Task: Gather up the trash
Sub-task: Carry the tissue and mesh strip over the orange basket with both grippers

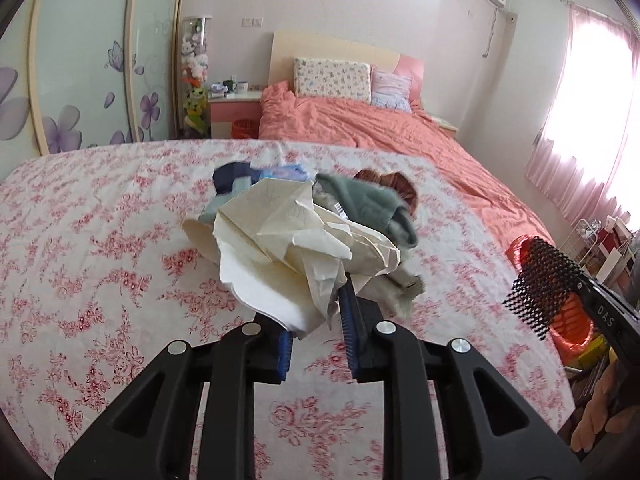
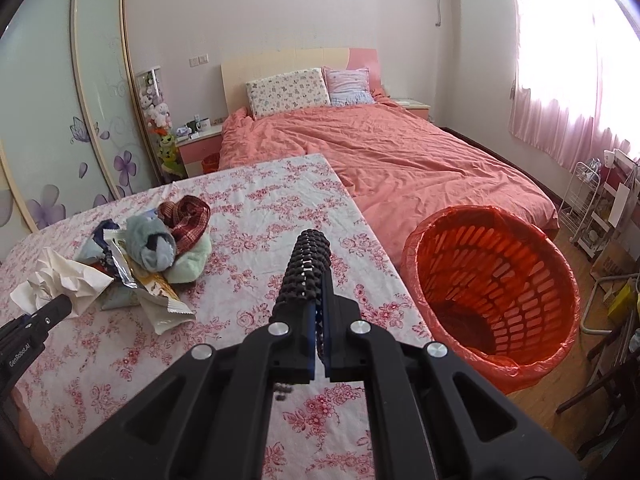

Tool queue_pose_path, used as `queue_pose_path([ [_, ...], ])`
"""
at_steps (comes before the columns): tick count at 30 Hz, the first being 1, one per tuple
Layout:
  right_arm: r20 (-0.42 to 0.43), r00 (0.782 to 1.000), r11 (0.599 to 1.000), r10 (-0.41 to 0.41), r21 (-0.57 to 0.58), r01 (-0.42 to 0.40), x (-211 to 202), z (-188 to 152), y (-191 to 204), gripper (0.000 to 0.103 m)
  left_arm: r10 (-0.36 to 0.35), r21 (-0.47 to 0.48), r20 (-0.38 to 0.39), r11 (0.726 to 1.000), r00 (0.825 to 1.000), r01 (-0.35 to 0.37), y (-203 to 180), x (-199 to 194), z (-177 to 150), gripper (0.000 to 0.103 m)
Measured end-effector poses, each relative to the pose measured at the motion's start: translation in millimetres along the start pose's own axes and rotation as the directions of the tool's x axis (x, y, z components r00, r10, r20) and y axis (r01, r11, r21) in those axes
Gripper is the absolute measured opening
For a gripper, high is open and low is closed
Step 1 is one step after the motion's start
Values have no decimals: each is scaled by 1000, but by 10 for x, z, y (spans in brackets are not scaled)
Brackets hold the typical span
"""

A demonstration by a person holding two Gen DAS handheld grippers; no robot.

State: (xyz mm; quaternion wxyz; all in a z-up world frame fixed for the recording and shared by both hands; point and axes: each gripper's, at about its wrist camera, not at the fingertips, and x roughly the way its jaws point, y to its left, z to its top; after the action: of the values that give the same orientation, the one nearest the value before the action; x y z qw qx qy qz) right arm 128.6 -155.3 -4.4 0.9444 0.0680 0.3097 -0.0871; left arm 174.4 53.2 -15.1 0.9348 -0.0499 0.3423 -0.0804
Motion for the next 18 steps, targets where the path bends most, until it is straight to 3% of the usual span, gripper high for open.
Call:
queue_pose_path([
  [7, 38, 999, 999, 21, 42, -23, -263, 55, -292, 4, -57, 34, 39, 998, 998, 56, -369, -166, 82, 21],
  [18, 89, 996, 994, -30, 112, 20, -492, 97, -921, 4, -157, 104, 43, 983, 987, 152, -1070, -103, 145, 21],
])
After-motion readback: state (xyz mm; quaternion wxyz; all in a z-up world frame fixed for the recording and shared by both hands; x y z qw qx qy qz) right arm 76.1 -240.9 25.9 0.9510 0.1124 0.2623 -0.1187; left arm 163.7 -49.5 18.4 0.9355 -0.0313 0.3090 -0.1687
